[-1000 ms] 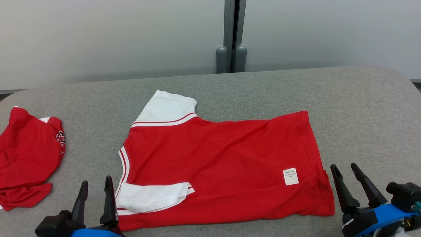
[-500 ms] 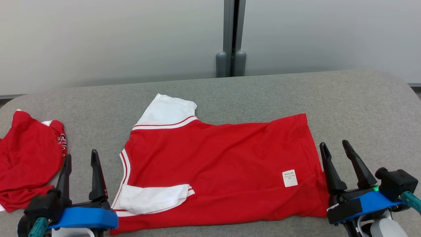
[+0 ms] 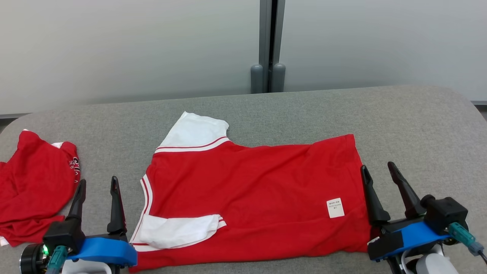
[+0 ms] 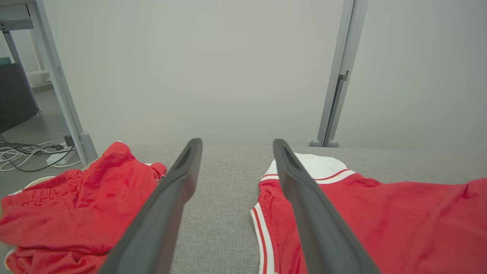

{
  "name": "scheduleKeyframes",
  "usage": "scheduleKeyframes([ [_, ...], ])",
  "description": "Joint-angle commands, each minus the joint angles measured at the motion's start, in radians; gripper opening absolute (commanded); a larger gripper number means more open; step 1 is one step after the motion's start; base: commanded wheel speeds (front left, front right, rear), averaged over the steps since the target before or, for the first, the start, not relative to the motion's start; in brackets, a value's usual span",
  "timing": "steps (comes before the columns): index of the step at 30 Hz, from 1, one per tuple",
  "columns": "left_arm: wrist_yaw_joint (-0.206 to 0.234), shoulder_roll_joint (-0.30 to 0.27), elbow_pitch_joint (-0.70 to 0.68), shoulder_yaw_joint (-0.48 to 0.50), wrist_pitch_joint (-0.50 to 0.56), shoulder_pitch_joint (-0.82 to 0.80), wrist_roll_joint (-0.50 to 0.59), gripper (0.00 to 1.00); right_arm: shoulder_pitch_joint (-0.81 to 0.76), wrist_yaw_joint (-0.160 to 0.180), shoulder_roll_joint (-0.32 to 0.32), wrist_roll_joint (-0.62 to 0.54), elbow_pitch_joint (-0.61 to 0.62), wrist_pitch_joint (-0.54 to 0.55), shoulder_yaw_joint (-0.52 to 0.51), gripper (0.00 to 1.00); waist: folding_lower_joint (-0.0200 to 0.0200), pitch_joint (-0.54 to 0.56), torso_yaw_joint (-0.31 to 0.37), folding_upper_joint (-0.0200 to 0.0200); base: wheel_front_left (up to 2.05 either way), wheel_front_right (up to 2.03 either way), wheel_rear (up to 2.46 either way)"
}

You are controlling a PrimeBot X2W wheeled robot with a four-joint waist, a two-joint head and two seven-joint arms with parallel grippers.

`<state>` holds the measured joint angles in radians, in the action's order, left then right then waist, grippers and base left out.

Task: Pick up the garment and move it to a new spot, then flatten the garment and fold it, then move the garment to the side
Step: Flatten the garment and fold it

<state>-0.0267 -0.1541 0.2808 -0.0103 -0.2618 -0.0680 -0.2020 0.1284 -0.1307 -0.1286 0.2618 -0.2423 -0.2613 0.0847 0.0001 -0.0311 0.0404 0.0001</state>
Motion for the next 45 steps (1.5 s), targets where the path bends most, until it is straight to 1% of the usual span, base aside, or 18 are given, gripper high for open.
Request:
scheduleKeyframes([
  [1, 0.0, 0.003, 0.005, 0.001, -0.005, -0.006, 0.011, 1.0, -0.011, 0.0, 0.008, -0.014, -0.012, -0.005, -0.005, 1.0, -0.0001, 0.002, -0.001, -0.0001, 0.0, 0.0, 0.0],
  [7, -0.011, 0.011, 0.026, 0.007, -0.005, -0.011, 0.02, 1.0, -0.008, 0.0, 0.025, -0.047, -0.05, -0.005, -0.015, 1.0, -0.0001, -0.001, -0.005, -0.0001, 0.0, 0.0, 0.0],
  [15, -0.018, 0.017, 0.038, 0.017, -0.005, -0.017, 0.029, 1.0, 0.004, 0.0, 0.038, -0.062, -0.067, -0.005, -0.016, 1.0, -0.0001, -0.003, -0.006, -0.0001, 0.0, 0.0, 0.0],
  [26, -0.033, 0.026, 0.052, 0.031, -0.005, -0.018, 0.041, 1.0, 0.008, 0.0, 0.041, -0.068, -0.086, -0.005, -0.02, 1.0, -0.0001, 0.0, -0.006, -0.0001, 0.0, 0.0, 0.0],
  [30, -0.04, 0.02, 0.06, 0.038, -0.005, -0.039, 0.036, 1.0, 0.029, 0.0, 0.024, -0.07, -0.093, -0.005, -0.026, 1.0, -0.0001, -0.008, -0.005, -0.0001, 0.0, 0.0, 0.0],
  [32, -0.046, 0.012, 0.067, 0.037, -0.005, -0.066, 0.033, 1.0, 0.051, 0.0, 0.012, -0.073, -0.095, -0.005, -0.03, 1.0, -0.0001, -0.016, -0.002, -0.0001, 0.0, 0.0, 0.0],
  [36, -0.065, -0.023, 0.091, 0.017, 0.001, -0.163, 0.039, 1.0, 0.125, 0.0, -0.024, -0.077, -0.108, 0.0, -0.027, 1.0, -0.0001, -0.038, 0.007, -0.0001, 0.0, 0.0, 0.0],
  [41, -0.089, -0.074, 0.122, -0.012, 0.039, -0.332, 0.023, 1.0, 0.252, 0.0, -0.088, -0.066, -0.138, 0.065, 0.011, 1.0, -0.0001, -0.092, 0.029, -0.0001, 0.0, 0.0, 0.0],
  [45, -0.098, -0.115, 0.145, -0.056, 0.087, -0.475, 0.014, 1.0, 0.363, 0.0, -0.126, -0.046, -0.167, 0.125, 0.058, 1.0, -0.0001, -0.161, 0.058, -0.0001, 0.0, 0.0, 0.0],
])
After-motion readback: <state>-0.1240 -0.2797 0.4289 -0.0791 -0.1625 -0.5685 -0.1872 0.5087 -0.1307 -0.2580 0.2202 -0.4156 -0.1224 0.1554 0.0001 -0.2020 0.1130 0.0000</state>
